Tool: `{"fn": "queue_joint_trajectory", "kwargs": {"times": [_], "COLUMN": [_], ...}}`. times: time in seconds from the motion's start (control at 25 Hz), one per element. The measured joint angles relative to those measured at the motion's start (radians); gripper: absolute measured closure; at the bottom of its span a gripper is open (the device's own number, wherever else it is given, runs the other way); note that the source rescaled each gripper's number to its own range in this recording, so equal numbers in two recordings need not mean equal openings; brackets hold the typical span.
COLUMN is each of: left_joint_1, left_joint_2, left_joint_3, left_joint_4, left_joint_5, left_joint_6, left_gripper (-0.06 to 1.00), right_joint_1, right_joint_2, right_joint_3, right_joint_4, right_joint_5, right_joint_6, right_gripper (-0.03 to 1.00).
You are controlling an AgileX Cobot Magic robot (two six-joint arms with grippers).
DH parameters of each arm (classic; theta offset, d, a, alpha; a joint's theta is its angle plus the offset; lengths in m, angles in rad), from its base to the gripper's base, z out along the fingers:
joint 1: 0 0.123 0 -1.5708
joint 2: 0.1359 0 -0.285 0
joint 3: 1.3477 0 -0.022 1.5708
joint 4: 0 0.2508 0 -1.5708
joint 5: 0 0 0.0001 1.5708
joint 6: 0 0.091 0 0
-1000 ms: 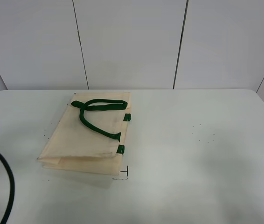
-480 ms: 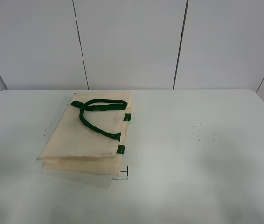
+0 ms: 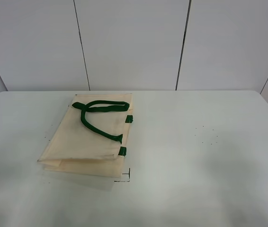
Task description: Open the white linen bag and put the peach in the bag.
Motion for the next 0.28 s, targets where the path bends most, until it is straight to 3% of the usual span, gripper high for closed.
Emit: {"fn": "queue_joint_trajectory", "kwargs": {"times": [0.28], "left_joint_1": [0.000], "left_joint_2": [0.000], "left_joint_3": [0.000], "left_joint_4": [0.000], "left_joint_5": [0.000], "left_joint_6": [0.001], "left_gripper": [-0.06], "right_joint_1": [0.000], "right_joint_2": [0.000], "right_joint_3": [0.000], "right_joint_4": [0.000], "right_joint_5": [0.000], "right_joint_6": [0.000], "right_gripper": [-0.03]}}
